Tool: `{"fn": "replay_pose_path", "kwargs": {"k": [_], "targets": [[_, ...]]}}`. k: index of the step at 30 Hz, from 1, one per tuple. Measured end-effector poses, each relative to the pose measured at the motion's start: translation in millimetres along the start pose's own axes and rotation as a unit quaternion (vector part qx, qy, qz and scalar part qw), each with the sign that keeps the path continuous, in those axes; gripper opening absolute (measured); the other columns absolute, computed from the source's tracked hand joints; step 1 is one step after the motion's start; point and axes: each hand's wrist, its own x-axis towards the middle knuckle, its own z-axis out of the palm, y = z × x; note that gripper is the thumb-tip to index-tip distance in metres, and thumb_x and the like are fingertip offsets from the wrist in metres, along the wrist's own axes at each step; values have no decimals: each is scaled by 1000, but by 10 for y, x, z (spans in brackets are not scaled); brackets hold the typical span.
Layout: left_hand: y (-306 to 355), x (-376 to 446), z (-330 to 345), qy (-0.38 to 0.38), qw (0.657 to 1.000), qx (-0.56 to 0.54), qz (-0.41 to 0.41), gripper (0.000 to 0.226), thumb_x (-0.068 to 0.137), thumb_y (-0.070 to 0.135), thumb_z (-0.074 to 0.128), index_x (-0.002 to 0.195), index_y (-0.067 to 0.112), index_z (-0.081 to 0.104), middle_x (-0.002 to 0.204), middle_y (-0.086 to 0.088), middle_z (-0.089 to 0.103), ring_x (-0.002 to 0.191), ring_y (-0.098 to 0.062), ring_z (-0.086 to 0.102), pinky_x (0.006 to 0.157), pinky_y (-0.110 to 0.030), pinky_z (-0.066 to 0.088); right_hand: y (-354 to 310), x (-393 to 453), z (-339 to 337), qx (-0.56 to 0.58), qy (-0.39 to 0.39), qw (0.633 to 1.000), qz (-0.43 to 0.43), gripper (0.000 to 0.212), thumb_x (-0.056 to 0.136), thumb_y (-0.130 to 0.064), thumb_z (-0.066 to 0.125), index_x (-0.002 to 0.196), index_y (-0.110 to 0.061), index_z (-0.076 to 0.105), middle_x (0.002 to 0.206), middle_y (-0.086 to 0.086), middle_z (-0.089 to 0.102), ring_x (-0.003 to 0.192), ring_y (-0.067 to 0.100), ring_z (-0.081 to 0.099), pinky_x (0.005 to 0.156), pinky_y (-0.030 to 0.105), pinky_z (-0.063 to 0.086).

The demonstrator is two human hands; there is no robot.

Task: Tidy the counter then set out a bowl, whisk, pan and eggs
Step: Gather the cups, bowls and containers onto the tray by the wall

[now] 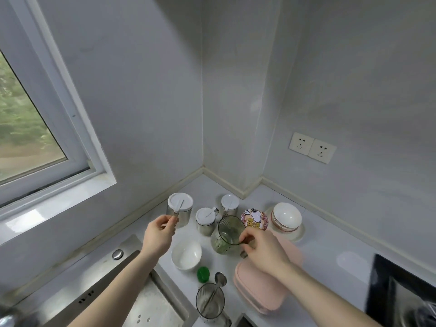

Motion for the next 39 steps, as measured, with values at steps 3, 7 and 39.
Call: {"fn": "replay_pose_path", "kwargs": {"k": [3,7,39], "targets": [[347,-227,96,-30,998,-6,50,22,100,36,58,89,23,72,83,2,74,83,-16,71,68,-31,49,-13,-275,-328,46,32,998,13,21,88,-15,68,86,-35,63,81,-14,74,72,1,70,79,28,56],[740,-580,338,-88,990,-16,111,20,100,34,59,91,24,74,83,3,75,82,-16,72,78,-38,53,24,-867,-815,111,82,990,33,18,93,-8,63,92,-27,65,81,-6,77,64,-4,70,63,15,46],[1486,-6470,4007,-583,796,27,160,27,102,15,51,92,11,76,97,1,79,88,-23,66,95,-43,56,2816,-7852,-1770,76,377,813,437,14,90,-28,70,89,-42,65,82,-14,72,62,2,62,64,16,47]]}}
